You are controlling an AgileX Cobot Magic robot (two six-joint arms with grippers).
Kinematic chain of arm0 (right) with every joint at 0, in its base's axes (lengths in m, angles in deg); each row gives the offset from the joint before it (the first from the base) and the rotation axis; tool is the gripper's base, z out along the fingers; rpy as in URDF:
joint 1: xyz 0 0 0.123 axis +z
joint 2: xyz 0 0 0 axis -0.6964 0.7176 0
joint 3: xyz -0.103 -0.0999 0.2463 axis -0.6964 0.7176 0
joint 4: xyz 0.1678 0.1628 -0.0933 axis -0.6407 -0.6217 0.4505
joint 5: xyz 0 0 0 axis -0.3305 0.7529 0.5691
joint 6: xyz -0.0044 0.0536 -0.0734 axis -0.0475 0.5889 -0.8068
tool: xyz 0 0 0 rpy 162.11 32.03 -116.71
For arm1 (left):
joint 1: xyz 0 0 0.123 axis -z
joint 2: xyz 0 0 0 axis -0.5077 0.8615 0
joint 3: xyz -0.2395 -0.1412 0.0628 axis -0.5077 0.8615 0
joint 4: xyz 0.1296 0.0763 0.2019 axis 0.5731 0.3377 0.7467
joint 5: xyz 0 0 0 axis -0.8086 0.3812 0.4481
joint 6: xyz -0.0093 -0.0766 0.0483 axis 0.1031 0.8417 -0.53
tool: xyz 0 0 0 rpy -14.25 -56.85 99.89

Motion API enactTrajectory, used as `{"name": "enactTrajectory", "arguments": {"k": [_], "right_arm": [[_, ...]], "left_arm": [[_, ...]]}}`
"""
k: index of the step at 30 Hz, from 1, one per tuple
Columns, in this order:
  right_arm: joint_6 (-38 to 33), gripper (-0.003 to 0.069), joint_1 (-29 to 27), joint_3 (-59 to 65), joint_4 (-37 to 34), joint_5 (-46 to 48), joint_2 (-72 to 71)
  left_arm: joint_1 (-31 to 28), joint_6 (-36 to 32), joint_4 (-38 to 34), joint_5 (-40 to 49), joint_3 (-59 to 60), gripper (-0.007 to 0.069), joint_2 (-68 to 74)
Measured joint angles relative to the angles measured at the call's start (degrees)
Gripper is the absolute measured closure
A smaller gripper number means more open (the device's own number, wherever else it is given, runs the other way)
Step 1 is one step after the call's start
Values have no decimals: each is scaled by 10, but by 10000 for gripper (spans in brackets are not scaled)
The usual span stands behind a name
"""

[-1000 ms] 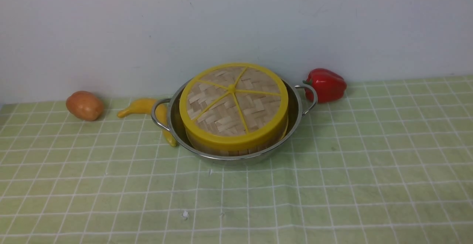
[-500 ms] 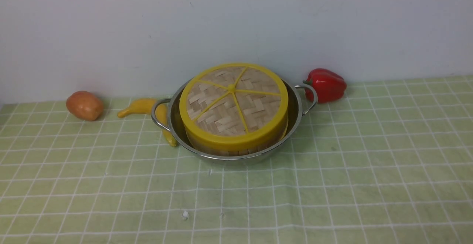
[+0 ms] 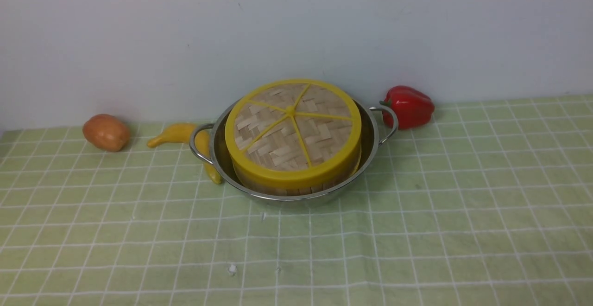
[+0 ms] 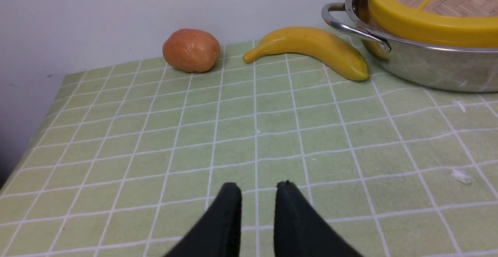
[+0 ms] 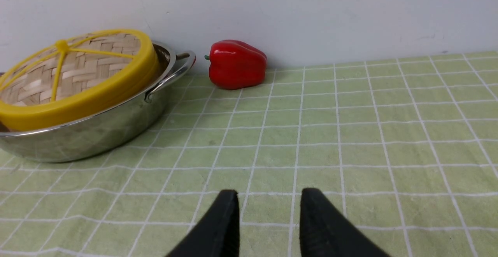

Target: Place the steamer in the pot on the green tablecloth, and put the lid on the steamer.

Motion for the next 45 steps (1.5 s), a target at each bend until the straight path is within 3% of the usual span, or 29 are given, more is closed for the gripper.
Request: {"name": "enactTrajectory", "arguments": {"k": [45], "right_arm": [[0, 419, 0, 0, 0, 0, 0]], "left_arm": [[0, 0, 0, 0, 0, 413, 0]]}}
